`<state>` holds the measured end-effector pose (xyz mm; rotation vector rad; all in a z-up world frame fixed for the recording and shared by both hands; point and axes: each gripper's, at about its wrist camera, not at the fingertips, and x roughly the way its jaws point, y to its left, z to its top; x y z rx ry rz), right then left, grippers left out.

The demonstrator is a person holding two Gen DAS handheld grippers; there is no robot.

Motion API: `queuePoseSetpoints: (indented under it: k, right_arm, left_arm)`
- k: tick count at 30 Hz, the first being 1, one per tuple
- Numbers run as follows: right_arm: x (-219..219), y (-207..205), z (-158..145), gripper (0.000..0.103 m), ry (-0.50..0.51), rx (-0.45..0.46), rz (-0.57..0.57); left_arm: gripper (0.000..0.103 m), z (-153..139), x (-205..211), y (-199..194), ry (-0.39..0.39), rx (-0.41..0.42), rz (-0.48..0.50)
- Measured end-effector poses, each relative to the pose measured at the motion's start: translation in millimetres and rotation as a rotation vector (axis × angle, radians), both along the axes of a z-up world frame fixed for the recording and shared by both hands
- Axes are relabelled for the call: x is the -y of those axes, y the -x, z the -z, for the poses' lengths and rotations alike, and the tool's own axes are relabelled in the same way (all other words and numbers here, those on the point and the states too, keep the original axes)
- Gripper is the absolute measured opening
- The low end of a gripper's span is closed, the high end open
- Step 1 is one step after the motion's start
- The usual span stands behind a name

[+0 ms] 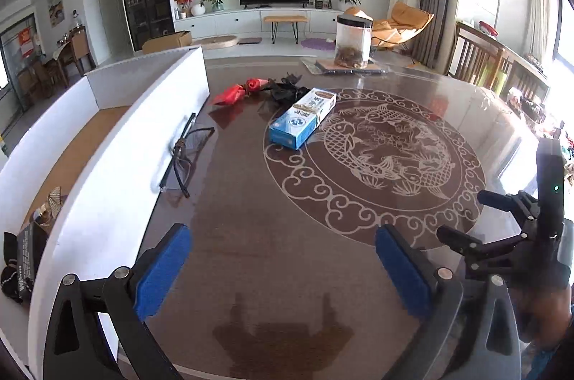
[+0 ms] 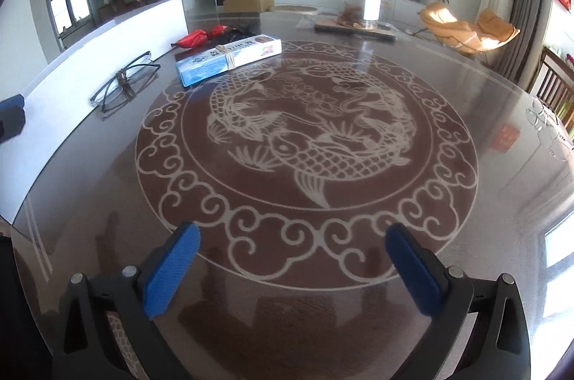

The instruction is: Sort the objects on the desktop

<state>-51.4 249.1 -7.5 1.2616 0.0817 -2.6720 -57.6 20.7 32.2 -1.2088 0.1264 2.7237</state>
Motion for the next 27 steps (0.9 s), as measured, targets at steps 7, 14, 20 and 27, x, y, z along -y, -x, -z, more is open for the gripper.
queuePoseSetpoints:
  k: [7,14,20,27]
  right_arm:
    - [8.9,-8.8,-0.6,0.103,-0.039,0.0,0.001]
    - [20.3,-3.3,11.9,0.103,-0.072,0.052,-0.03]
    - [19.0,-3.6,13.0,0.103,-0.058,0.06,-0.029]
    - [19.2,-3.5,12.7,0.103,-0.058,0.06,-0.028]
  left_arm:
    - [0.103,42.4,-7.4,12.7,0.042,0.081,-0.048]
    - [0.103,62.4,4.3,18.4,0.016,0.133,-0.069]
    - [0.103,63.4,5.0,17.5,0.012,0.122,-0.066]
    - [0.103,61.8,5.3,16.1,0.013,0.121,-0.068]
